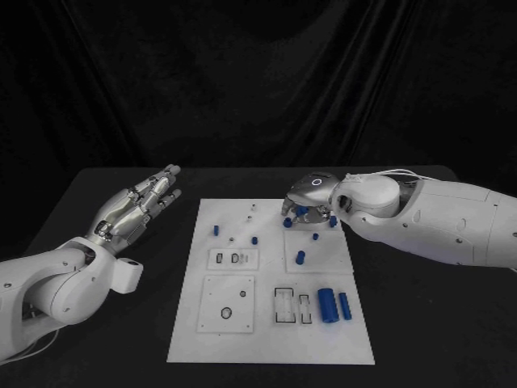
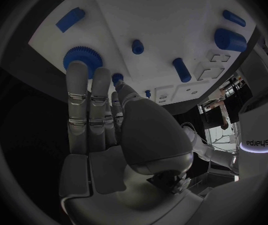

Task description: Assemble the parts on the task board

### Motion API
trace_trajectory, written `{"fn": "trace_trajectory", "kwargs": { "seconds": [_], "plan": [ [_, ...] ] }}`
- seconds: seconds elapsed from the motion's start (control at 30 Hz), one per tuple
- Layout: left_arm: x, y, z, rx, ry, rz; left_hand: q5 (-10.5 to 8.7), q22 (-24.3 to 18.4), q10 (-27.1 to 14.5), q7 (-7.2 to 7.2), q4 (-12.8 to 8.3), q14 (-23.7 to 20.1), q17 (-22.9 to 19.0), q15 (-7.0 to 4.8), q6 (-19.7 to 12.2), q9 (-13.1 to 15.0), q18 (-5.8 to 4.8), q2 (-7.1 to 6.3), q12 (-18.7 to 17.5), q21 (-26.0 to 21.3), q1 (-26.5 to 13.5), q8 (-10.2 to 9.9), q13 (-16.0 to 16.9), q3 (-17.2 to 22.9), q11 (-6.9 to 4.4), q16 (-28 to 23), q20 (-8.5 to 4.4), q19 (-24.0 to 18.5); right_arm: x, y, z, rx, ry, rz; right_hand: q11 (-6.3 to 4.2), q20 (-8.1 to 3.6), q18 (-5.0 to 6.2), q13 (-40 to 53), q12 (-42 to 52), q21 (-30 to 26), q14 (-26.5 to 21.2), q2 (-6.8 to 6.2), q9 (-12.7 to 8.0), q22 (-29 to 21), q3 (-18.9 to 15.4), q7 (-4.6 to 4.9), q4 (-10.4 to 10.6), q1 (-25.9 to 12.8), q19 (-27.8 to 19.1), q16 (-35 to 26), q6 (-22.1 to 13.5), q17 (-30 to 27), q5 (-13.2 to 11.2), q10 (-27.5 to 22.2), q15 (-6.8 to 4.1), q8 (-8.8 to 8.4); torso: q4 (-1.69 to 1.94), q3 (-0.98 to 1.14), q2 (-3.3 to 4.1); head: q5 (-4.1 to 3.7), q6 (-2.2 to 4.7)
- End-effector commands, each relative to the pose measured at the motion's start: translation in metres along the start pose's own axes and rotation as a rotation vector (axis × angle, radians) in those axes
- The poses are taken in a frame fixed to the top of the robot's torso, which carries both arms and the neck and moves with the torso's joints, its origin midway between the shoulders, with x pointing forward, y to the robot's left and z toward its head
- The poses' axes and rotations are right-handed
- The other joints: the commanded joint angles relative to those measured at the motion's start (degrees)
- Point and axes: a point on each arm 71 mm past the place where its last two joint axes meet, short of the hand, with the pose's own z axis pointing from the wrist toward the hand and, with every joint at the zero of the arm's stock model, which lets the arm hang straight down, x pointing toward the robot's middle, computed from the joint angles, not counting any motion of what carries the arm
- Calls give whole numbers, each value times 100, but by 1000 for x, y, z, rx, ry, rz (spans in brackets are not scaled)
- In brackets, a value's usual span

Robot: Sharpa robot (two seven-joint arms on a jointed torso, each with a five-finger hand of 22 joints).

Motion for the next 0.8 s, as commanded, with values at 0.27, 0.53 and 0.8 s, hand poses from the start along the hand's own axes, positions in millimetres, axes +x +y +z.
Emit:
{"fn": "trace_trajectory", "kwargs": {
  "seconds": [0.27,0.53,0.8],
  "plan": [
    [1,-7,2,87,10,-3,74,9,-6,46,7,5,5,38,28,6,62,19,-36,28,108,15,-6,26,79,28,49,12,2,2,5,-25,-29,-8,-11,-13,-112,-5,-44,449,-2,-39,1,584,130,2,68,-21,15,120,92,54,-112,-6,-28,-40,-10,7,7,-29,-61],
    [1,-7,3,85,12,-4,121,8,-9,58,3,4,4,47,44,7,62,21,-39,29,144,14,-6,37,88,26,56,11,7,5,9,-31,-27,-5,-31,-22,-150,0,-35,733,8,-114,2,931,189,5,148,-91,11,325,153,234,-307,38,-39,-65,-2,3,3,-45,-104],
    [2,-7,3,84,15,-7,172,9,-14,81,-2,9,5,65,97,13,62,20,-44,34,191,23,-7,51,103,27,67,16,12,5,12,-33,-19,-3,-28,-24,-154,0,-34,796,-15,-162,10,1013,237,31,150,-68,-21,377,246,280,-322,64,-39,-47,-12,3,4,-34,-152]
  ]
}}
